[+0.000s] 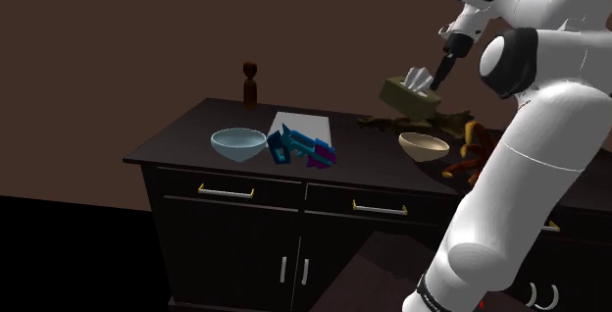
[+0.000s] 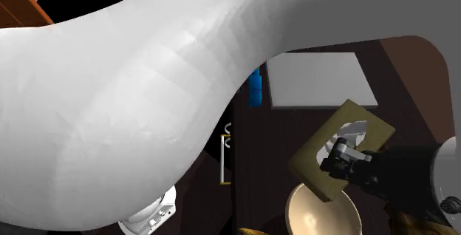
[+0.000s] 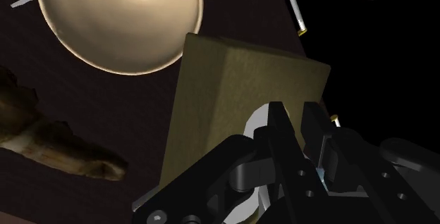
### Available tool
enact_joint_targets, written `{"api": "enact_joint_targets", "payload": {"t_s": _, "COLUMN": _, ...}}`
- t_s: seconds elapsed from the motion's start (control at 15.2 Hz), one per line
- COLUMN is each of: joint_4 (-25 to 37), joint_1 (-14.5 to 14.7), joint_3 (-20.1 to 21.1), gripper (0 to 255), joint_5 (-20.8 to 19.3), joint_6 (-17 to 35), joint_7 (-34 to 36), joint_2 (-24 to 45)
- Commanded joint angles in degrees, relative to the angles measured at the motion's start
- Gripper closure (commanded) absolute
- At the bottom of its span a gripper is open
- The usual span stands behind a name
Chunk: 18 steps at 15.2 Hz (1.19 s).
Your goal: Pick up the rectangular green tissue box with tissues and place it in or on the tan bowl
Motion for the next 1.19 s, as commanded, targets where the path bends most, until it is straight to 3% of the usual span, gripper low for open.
{"api": "enact_joint_targets", "payload": {"t_s": 0.0, "joint_4": 4.9, "joint_1": -4.0, "joint_3": -5.3, "gripper": 255, "joint_5": 5.2, "joint_6": -4.1, "joint_7": -8.1, "joint_2": 7.9}}
{"api": "enact_joint_targets", "payload": {"t_s": 0.2, "joint_4": 13.8, "joint_1": -17.7, "joint_3": -5.2, "gripper": 255, "joint_5": 12.8, "joint_6": -11.0, "joint_7": -17.5, "joint_2": 18.4}}
{"api": "enact_joint_targets", "payload": {"t_s": 0.26, "joint_4": 15.5, "joint_1": -20.6, "joint_3": -4.2, "gripper": 255, "joint_5": 13.6, "joint_6": -12.0, "joint_7": -18.5, "joint_2": 19.6}}
{"api": "enact_joint_targets", "payload": {"t_s": 0.73, "joint_4": 4.5, "joint_1": -11.9, "joint_3": -6.2, "gripper": 255, "joint_5": 8.1, "joint_6": -3.6, "joint_7": -17.3, "joint_2": 14.1}}
{"api": "enact_joint_targets", "payload": {"t_s": 1.12, "joint_4": -3.1, "joint_1": -6.6, "joint_3": -7.2, "gripper": 255, "joint_5": 4.3, "joint_6": 2.8, "joint_7": -15.8, "joint_2": 9.9}}
